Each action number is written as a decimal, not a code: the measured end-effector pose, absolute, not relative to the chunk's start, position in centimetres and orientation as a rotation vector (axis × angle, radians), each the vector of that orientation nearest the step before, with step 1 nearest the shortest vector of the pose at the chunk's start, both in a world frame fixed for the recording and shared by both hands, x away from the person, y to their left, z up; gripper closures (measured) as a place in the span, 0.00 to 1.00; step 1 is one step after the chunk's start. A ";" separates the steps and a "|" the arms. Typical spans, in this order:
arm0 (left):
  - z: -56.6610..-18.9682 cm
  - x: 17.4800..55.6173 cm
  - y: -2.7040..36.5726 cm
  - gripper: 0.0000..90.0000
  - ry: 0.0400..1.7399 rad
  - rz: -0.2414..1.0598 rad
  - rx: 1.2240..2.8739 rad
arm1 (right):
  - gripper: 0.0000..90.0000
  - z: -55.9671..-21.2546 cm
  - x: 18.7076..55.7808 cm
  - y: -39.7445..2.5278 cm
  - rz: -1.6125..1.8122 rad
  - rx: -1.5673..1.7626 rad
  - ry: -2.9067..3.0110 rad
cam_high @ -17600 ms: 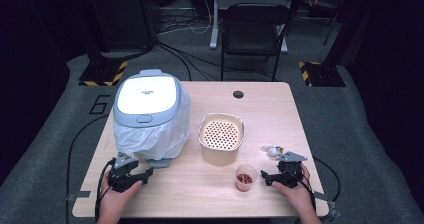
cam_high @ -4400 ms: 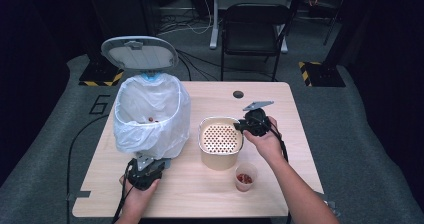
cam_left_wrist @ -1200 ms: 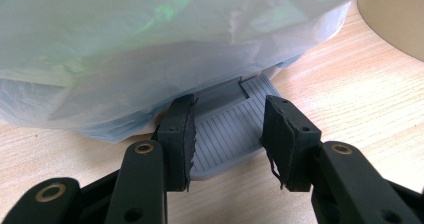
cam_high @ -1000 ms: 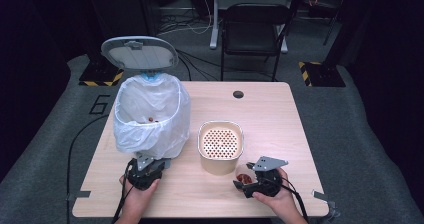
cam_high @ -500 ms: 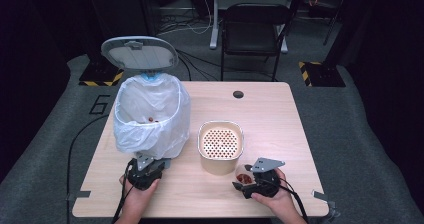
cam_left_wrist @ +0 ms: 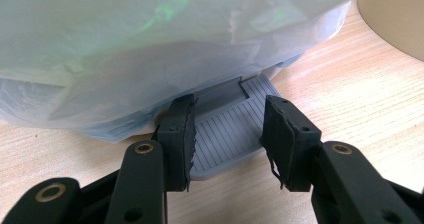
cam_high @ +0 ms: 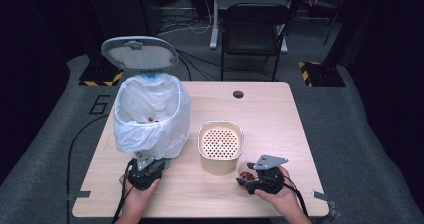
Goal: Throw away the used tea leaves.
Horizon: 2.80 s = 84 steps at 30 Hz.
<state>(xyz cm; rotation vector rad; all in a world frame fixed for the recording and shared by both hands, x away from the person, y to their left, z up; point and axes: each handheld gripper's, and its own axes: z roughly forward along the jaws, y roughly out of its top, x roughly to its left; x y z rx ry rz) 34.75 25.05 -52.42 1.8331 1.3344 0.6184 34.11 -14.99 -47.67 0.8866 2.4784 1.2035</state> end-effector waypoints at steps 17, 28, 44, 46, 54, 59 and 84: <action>-52.4 34.8 25.0 0.62 1.334 0.621 1.834 | 0.38 -41.8 36.7 -18.9 1.210 0.932 2.365; -52.4 34.8 25.0 0.63 1.335 0.619 1.835 | 0.39 -39.2 40.0 -19.7 1.211 0.957 2.337; -52.4 34.8 25.0 0.62 1.336 0.617 1.833 | 0.39 -36.9 44.9 -18.7 1.168 0.957 2.316; -52.4 34.8 25.0 0.62 1.336 0.618 1.833 | 0.39 -36.9 45.4 -18.6 1.165 0.964 2.318; -52.4 34.8 25.0 0.63 1.335 0.615 1.833 | 0.39 -36.9 47.1 -17.9 1.170 0.942 2.313; -52.4 34.8 25.0 0.62 1.336 0.615 1.833 | 0.39 -36.7 48.0 -17.3 1.194 0.904 2.298; -52.4 34.8 25.1 0.62 1.334 0.610 1.835 | 0.41 -36.0 51.2 -14.9 1.299 0.676 2.317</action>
